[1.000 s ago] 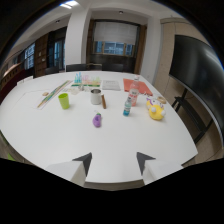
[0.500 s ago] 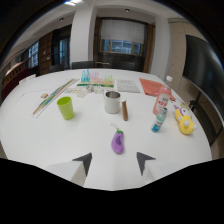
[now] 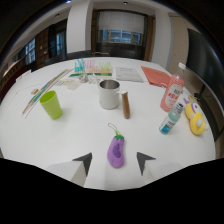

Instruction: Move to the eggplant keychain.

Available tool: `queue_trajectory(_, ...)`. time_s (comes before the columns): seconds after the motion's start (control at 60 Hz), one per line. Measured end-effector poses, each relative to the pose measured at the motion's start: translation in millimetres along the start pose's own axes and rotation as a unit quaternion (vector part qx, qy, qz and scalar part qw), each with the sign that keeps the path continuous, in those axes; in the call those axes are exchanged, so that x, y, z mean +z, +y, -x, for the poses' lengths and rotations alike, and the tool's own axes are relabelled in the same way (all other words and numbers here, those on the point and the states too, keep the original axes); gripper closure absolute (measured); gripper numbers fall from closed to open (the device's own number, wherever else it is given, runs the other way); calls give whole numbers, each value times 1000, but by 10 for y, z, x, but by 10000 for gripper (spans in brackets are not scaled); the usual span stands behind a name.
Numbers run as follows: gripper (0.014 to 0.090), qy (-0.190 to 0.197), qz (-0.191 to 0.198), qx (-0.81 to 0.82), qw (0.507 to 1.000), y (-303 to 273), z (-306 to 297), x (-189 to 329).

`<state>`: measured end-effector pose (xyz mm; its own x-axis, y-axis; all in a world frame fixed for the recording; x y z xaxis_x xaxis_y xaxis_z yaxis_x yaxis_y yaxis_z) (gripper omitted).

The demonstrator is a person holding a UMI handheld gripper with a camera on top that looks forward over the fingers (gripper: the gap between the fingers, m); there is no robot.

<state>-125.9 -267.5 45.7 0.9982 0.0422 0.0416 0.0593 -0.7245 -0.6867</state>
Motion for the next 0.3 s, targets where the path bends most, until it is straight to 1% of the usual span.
queue_trajectory(0.3,201,6,13,1,1000,52,-35,7)
